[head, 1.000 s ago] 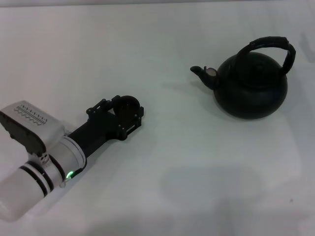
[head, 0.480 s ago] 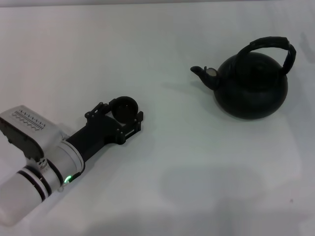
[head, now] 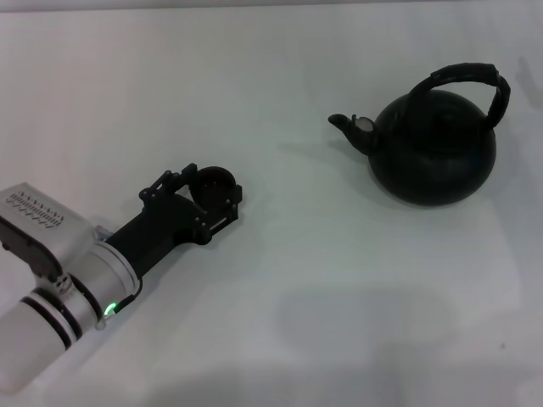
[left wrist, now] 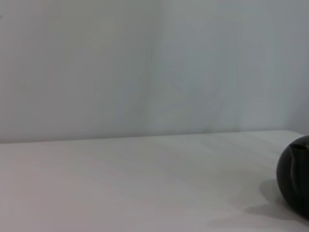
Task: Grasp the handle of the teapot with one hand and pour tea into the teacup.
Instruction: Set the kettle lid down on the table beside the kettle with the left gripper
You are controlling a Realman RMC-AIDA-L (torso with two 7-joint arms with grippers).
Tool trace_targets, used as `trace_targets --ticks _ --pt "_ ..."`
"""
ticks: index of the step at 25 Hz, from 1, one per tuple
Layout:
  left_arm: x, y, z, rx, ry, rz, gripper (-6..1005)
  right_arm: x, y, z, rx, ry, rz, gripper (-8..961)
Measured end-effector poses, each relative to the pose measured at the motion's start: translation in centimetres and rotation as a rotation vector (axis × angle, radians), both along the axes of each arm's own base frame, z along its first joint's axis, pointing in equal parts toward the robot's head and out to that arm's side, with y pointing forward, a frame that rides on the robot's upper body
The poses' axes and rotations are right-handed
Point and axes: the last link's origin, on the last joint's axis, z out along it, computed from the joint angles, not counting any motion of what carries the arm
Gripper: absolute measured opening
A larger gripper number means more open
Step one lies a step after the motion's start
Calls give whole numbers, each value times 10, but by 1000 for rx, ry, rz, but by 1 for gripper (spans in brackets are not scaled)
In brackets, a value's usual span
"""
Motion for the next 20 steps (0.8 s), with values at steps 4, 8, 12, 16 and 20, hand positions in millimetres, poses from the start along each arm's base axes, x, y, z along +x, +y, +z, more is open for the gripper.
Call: trace_targets --ticks 4,8,12,16,20 --pt "-1 -1 1 7 -7 3 810 1 -1 0 0 0 -2 814" --pt "1 -1 3 16 -23 -5 811 1 -1 0 0 0 -3 814" --pt "3 -3 6 33 -50 -20 812 1 -1 0 1 0 -2 814" --pt "5 -5 10 49 -70 -31 813 1 -1 1 2 -1 -1 813" --pt "6 -6 14 73 -98 -45 813 1 -1 1 3 -1 -1 813"
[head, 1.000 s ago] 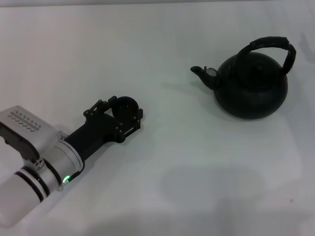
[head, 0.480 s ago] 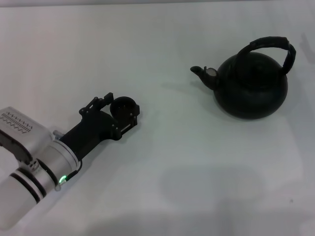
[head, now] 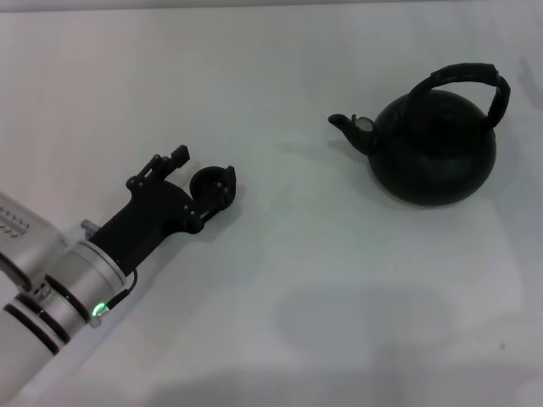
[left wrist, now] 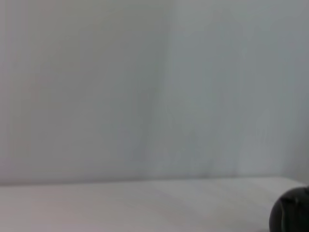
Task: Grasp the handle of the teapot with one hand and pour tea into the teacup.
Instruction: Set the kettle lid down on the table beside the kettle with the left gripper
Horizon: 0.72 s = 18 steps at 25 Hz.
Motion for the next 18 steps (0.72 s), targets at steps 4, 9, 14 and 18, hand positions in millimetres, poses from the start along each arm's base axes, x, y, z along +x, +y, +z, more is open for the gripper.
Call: trace_targets --ticks 4,9,14,18 --pt "2 -2 5 27 -31 -9 811 -2 0 1 5 1 11 813" --pt "4 -6 12 68 -79 -16 808 -3 -1 3 21 6 22 813" --pt "6 -9 24 132 -149 -23 805 0 -2 8 55 43 7 813" --pt "0 -9 37 201 -209 23 803 5 -4 13 63 210 -13 813"
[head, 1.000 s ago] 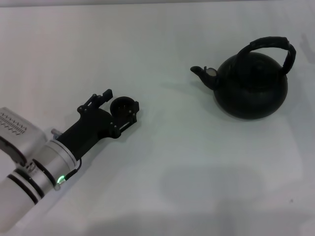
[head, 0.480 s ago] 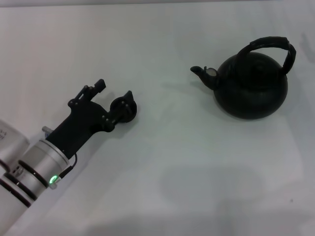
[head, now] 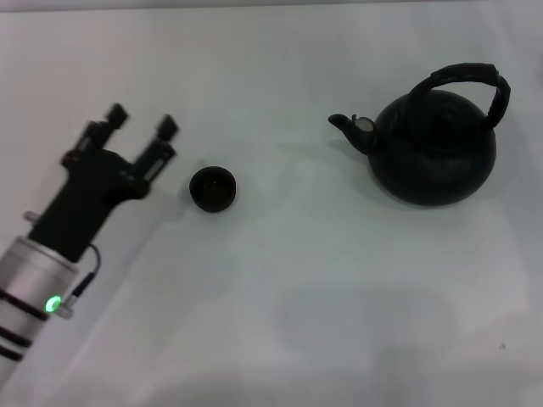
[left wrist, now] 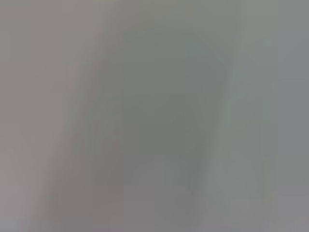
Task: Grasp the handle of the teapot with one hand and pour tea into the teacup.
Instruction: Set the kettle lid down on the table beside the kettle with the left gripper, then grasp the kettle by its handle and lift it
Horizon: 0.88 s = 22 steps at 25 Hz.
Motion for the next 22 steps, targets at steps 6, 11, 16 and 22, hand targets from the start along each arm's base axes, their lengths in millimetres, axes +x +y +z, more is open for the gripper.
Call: trace_targets --ticks 6,11,16,22 --pt "-33 -11 32 166 -53 156 801 2 -7 7 -66 110 50 812" --pt "-53 -20 47 243 -104 266 801 -6 -15 24 -160 92 144 812" --pt "-72 -29 59 288 -145 354 802 -20 -8 49 -350 30 176 812" --pt "-82 -32 65 320 -156 405 803 -40 -11 70 -608 -85 75 812"
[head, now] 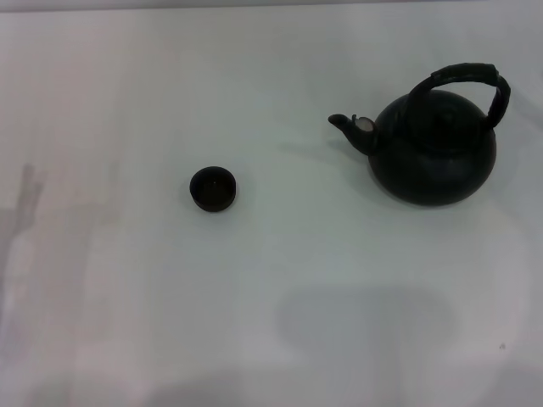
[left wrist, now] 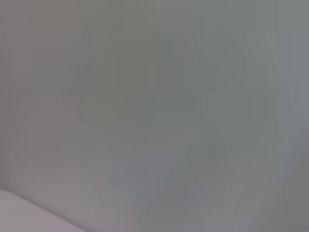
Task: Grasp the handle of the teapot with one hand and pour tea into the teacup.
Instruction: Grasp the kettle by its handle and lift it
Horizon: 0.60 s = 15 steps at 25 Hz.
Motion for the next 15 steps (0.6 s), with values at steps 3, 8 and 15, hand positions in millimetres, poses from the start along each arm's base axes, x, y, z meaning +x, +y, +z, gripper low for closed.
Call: trace_targets --ticks 3,8,15 --pt "-2 1 2 3 13 7 802 -6 -9 9 -75 -41 -57 812" --pt "-7 1 6 23 11 34 803 -10 -36 16 -180 -55 -98 812" --pt "-11 2 7 36 5 63 802 1 -64 -1 -294 14 -160 811"
